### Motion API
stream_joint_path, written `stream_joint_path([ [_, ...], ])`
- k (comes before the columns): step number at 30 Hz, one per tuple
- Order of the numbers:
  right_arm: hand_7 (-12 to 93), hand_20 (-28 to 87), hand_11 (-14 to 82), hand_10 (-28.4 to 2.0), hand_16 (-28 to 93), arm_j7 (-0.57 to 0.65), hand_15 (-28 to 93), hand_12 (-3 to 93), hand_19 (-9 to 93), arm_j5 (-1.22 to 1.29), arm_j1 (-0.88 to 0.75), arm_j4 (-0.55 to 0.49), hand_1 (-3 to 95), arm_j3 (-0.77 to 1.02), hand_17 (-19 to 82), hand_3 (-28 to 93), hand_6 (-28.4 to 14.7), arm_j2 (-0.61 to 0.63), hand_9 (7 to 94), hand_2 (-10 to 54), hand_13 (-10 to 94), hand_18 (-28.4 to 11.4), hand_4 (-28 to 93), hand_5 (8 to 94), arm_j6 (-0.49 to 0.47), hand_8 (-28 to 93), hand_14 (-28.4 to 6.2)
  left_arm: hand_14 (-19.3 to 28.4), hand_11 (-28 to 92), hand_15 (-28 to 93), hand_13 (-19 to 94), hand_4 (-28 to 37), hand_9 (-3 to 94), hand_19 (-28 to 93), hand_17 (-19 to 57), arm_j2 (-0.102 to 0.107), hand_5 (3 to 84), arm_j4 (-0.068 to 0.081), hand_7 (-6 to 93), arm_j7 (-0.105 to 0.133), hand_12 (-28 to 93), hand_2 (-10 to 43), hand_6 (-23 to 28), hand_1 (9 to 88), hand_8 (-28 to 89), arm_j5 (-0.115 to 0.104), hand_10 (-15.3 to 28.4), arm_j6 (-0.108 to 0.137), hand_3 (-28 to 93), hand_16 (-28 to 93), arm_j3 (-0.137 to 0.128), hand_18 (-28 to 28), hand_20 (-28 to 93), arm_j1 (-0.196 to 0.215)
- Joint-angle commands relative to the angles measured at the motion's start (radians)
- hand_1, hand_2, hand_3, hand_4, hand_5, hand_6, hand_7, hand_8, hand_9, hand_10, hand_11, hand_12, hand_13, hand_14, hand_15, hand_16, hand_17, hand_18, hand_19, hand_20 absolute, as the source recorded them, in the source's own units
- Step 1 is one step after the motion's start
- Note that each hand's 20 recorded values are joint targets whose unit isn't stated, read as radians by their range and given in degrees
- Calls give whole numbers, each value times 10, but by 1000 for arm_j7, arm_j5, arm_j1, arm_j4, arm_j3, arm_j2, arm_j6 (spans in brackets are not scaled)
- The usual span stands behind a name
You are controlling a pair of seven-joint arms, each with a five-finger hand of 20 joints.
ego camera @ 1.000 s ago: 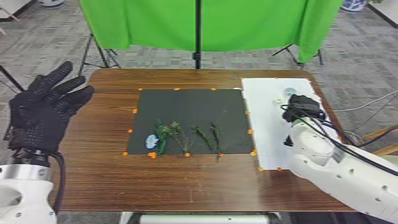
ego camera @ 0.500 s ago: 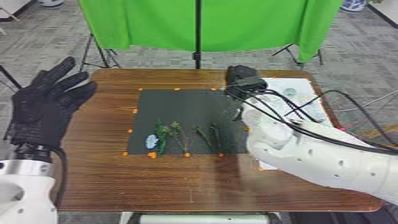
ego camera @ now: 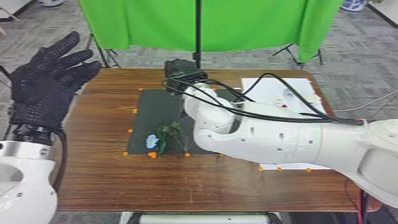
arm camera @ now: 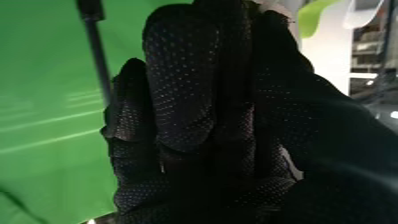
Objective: Arrange flowers
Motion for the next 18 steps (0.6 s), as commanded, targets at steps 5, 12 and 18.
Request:
stream_joint_path([
  [5,363,148,165,-64,212,52,555,335,932,85,100,55,551,-115,425,703,24,-101,924,-95,829,-172,-283,767,33,13,-34,276,275,526,246,-283,307,660,-61,39,355,9,126,11,101,93,97,212,-87,-2,199,-27,776,-105,37,246,65,-75],
  [12,358,154,201,-64,210,45,566,314,932,78,82,62,547,-117,422,687,34,-116,919,-95,826,-171,-283,768,-10,0,-31,276,274,526,246,-283,307,664,-61,41,355,17,126,1,101,93,97,213,-88,-14,200,-33,775,-105,72,248,66,-129],
  [18,349,158,218,-62,210,63,572,301,932,131,105,65,542,-175,420,680,39,-137,918,-95,826,-169,-283,769,28,-4,-28,275,275,525,245,-283,307,666,-60,38,355,22,126,3,102,93,97,212,-88,-14,200,-64,774,-105,71,251,65,-116],
])
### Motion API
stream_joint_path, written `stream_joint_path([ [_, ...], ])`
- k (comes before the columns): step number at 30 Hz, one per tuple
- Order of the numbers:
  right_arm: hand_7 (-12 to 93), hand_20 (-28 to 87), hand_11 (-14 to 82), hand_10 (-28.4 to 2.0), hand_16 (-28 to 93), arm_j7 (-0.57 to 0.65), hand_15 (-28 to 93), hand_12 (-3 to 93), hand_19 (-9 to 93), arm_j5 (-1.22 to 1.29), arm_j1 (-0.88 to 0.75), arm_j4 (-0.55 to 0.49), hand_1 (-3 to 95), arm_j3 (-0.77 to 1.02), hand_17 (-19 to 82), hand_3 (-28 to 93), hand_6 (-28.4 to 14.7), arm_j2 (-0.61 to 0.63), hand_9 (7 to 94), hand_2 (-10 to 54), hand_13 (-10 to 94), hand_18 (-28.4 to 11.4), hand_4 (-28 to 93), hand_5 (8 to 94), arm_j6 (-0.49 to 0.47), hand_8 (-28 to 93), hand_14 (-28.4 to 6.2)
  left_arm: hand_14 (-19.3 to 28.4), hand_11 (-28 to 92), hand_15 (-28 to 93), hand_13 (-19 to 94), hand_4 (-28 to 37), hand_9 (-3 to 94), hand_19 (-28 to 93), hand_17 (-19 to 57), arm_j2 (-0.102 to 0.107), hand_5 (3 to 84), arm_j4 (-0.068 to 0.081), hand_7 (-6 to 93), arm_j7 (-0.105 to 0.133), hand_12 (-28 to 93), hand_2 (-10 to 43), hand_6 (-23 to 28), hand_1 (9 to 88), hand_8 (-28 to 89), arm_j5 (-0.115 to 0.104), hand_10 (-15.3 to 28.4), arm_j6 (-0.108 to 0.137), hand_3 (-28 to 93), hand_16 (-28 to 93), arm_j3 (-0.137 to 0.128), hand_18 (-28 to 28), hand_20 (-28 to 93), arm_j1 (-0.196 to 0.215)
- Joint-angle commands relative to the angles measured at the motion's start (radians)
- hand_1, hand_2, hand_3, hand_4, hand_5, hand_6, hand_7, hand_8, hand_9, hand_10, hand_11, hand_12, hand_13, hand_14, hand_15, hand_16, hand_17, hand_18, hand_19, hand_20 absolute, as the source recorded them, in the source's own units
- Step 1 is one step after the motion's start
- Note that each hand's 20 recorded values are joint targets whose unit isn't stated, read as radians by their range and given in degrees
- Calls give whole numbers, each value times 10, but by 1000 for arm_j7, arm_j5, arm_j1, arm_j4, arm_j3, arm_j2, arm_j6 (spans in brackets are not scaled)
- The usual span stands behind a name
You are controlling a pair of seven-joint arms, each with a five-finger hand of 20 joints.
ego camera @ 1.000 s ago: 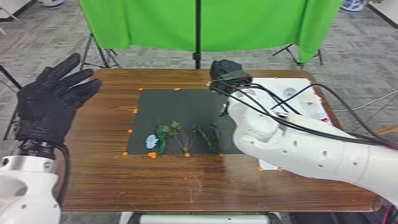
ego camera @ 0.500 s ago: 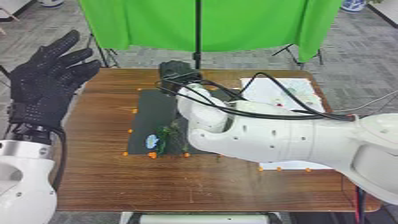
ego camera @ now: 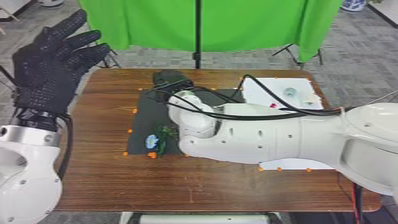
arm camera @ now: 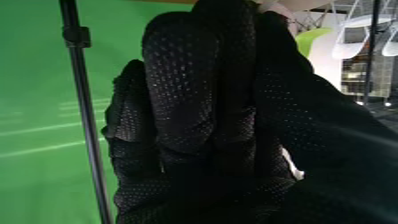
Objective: Arrange flowers
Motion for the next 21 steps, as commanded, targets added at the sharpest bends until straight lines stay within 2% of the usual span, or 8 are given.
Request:
stream_joint_path([
  [1,348,158,220,-60,210,5,573,300,932,40,15,1,543,-29,420,679,39,-32,917,-95,825,-168,-283,769,11,-4,-28,275,275,525,245,-283,307,666,-60,-10,355,12,126,-14,102,93,97,213,-88,-1,200,-42,773,-105,-2,251,65,20],
  [2,348,159,222,-60,210,12,574,299,932,69,51,2,543,-76,419,678,40,-40,917,-95,825,-167,-283,769,46,-4,-28,276,275,525,246,-283,306,666,-60,-6,355,18,126,-11,102,93,97,212,-88,-4,199,-33,774,-105,15,251,65,-2],
  [4,347,161,224,-60,211,-2,576,299,932,46,56,1,543,-91,416,676,42,-37,915,-95,823,-165,-283,768,24,-4,-27,276,275,525,245,-283,306,667,-60,0,354,25,126,0,102,93,97,212,-88,-8,199,-21,774,-105,33,252,65,-27],
  [5,345,162,225,-60,211,2,577,298,932,63,71,0,543,-118,413,674,43,-43,915,-95,822,-164,-283,767,55,-5,-27,277,275,525,245,-283,306,667,-60,3,354,29,126,4,102,93,97,212,-88,-6,199,-28,774,-105,40,253,65,-40],
  [6,344,163,226,-60,212,-6,579,297,932,56,50,-1,543,-91,411,673,43,-40,914,-95,820,-164,-283,767,28,-6,-27,277,275,525,245,-283,306,668,-60,3,354,29,126,-4,102,93,97,212,-87,-1,200,-34,774,-105,39,253,64,-46],
  [10,337,167,230,-60,211,1,582,292,932,54,62,-1,542,-111,408,665,44,-51,911,-95,817,-165,-283,769,48,-13,-27,277,274,525,245,-283,305,669,-60,-2,354,34,126,-8,101,94,97,212,-87,-1,199,-37,774,-104,65,254,63,-70],
  [16,322,175,251,-62,208,11,585,273,931,55,73,-4,537,-122,403,650,46,-60,905,-95,816,-166,-283,772,61,-16,-28,277,274,525,244,-283,304,670,-60,3,354,35,125,-6,102,94,97,212,-87,-2,200,-31,773,-105,78,255,61,-74],
  [21,289,185,278,-64,208,5,588,245,928,47,60,-6,518,-113,397,628,42,-57,894,-95,811,-169,-283,761,38,-18,-30,277,274,525,245,-283,304,671,-60,5,353,32,125,-3,102,94,97,213,-87,-5,199,-25,772,-105,68,255,59,-69],
])
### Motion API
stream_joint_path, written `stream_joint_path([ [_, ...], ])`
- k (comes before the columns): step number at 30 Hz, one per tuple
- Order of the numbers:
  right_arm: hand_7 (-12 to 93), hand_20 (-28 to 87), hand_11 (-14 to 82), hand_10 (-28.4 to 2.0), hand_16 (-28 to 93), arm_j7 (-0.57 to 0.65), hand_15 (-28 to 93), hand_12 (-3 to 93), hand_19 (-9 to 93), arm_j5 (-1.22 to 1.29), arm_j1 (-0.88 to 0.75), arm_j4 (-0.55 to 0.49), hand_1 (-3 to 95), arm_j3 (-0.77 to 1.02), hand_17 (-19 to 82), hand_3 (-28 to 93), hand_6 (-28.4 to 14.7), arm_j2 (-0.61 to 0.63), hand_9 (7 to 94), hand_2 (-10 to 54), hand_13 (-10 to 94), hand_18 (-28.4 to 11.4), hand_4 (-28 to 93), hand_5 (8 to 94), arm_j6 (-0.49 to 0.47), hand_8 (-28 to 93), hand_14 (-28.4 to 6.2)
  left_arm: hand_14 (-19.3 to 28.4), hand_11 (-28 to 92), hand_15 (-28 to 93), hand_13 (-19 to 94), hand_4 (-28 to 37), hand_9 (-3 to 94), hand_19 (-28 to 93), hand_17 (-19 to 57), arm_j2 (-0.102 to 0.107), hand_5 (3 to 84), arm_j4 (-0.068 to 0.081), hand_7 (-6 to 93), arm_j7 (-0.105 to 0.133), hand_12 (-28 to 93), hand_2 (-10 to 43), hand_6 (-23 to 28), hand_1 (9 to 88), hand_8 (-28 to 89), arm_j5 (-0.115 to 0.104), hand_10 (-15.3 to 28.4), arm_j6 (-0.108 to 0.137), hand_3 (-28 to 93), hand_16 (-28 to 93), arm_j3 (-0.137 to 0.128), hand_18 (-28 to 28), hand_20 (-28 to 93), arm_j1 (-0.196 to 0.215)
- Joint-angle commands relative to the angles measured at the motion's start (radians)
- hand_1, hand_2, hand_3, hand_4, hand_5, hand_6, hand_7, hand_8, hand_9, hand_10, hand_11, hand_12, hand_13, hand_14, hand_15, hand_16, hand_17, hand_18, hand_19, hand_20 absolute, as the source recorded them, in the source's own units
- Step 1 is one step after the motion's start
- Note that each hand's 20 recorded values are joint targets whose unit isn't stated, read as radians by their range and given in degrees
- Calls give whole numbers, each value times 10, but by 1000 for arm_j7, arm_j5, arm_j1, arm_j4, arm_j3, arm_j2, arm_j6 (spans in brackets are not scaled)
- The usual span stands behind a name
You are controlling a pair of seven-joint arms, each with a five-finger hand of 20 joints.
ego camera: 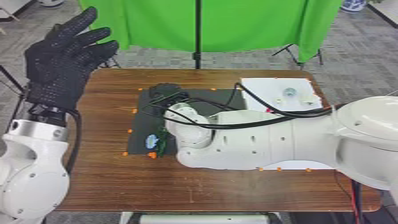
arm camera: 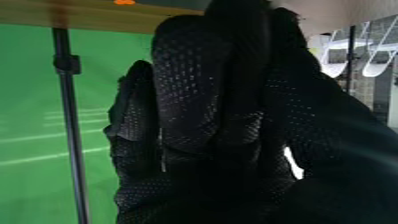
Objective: Arrange flowers
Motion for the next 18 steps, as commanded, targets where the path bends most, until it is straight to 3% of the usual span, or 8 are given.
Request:
stream_joint_path([
  [1,277,191,285,-65,208,6,589,235,926,-22,19,-10,515,9,395,625,40,-15,891,-95,810,-170,-283,758,-5,-18,-30,276,274,526,245,-283,304,671,-60,4,353,0,125,-3,102,94,97,213,-87,-6,199,-6,772,-105,-8,255,59,14],
  [18,229,208,323,-79,202,33,599,193,921,-29,-1,3,485,25,390,583,24,-15,864,-95,801,-179,-283,710,-33,-28,-37,276,276,527,244,-283,304,673,-59,-6,353,-2,126,-2,102,94,97,213,-87,-8,200,-8,773,-106,-19,254,53,34],
])
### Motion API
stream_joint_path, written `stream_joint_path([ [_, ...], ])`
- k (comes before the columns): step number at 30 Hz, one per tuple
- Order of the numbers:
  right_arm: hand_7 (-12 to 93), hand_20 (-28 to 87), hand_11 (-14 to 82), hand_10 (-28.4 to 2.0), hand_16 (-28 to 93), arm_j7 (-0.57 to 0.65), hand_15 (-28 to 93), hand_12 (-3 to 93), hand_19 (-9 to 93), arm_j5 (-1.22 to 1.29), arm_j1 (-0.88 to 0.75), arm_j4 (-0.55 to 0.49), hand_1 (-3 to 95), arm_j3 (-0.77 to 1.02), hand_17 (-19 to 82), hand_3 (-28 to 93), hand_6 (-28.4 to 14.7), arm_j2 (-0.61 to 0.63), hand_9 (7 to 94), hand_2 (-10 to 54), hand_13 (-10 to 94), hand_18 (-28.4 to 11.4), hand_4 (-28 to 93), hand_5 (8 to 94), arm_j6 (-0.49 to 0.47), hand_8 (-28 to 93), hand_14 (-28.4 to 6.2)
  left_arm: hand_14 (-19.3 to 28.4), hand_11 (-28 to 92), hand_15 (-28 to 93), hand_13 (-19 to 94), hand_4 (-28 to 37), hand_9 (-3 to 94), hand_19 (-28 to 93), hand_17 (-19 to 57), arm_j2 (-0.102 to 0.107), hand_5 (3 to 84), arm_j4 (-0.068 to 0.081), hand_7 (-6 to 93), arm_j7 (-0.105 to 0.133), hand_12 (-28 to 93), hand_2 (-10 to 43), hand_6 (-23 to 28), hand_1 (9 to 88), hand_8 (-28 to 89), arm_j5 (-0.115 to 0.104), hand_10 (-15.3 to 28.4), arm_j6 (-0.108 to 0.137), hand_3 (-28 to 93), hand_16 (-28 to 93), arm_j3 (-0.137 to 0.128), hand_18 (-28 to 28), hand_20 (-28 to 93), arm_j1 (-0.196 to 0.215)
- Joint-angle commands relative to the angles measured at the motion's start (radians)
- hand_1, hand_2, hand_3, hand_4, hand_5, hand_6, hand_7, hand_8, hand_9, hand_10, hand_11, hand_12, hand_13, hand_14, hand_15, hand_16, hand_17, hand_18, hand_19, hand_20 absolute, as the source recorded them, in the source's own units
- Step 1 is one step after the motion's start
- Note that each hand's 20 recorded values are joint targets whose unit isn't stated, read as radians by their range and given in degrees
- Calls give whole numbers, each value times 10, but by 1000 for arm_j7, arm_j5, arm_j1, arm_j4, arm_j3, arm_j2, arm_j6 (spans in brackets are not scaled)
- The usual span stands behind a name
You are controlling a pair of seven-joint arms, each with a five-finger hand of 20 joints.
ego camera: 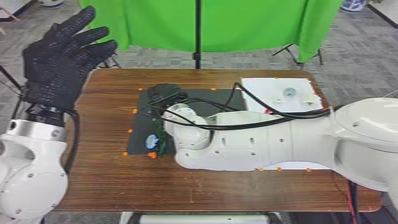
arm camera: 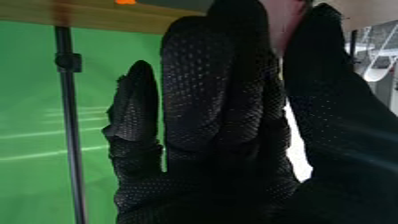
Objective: Arrange flowers
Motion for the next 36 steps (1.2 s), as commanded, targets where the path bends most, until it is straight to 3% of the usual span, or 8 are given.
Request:
stream_joint_path([
  [1,227,208,324,-79,202,9,599,191,921,-8,16,5,484,9,390,582,24,-12,864,-95,800,-179,-283,709,2,-31,-36,276,276,527,245,-283,304,673,-59,-5,353,-1,125,0,102,93,97,213,-87,-6,200,-7,774,-106,-7,254,52,24],
  [7,217,211,328,-82,200,27,602,191,922,-16,16,7,475,2,389,590,21,-16,857,-95,798,-182,-283,696,7,-56,-39,276,277,527,245,-282,303,674,-59,-6,353,2,126,-2,102,93,97,213,-87,-4,200,-5,773,-106,7,254,51,12],
  [12,218,213,332,-83,197,27,605,189,922,-16,18,9,457,-2,388,616,22,-14,853,-95,796,-184,-283,691,22,-92,-40,276,277,527,245,-283,304,675,-60,-6,353,-1,125,1,101,93,98,214,-87,-5,200,-5,772,-106,1,254,49,22],
  [15,218,217,334,-84,198,10,605,190,922,-17,16,3,445,1,386,636,22,-8,851,-95,796,-186,-283,691,31,-109,-40,276,277,528,244,-283,304,675,-60,-7,353,-2,125,1,101,93,97,214,-87,-5,199,-1,771,-106,-10,254,48,34],
  [20,220,228,352,-90,205,-66,626,194,913,9,21,-17,399,2,364,687,20,11,829,-95,772,-195,-283,672,58,-142,-47,276,278,527,245,-283,304,675,-60,-16,353,-11,125,-6,101,93,98,215,-87,-7,199,5,771,-105,-55,254,47,87],
  [23,221,239,369,-105,198,-167,666,191,868,4,21,-35,346,13,307,727,27,39,782,-87,711,-203,-282,656,9,-147,-66,276,278,528,245,-283,304,676,-60,-22,353,-20,127,-9,101,93,97,214,-87,-9,199,11,772,-105,-83,253,46,121],
  [29,237,280,315,-171,98,-274,730,151,704,-39,15,-51,223,3,127,824,46,76,494,1,380,-188,-283,635,-33,-169,-143,276,277,529,245,-283,305,676,-59,-33,354,-20,126,-13,100,94,98,214,-88,-7,200,11,773,-106,-83,254,45,127],
  [36,236,279,250,-178,60,-329,675,141,646,-118,14,-75,188,-7,68,837,49,90,440,30,300,-191,-283,620,-80,-175,-158,276,278,528,245,-283,305,677,-59,-48,354,-31,127,-16,101,94,98,213,-88,-7,200,21,773,-106,-106,253,43,170],
])
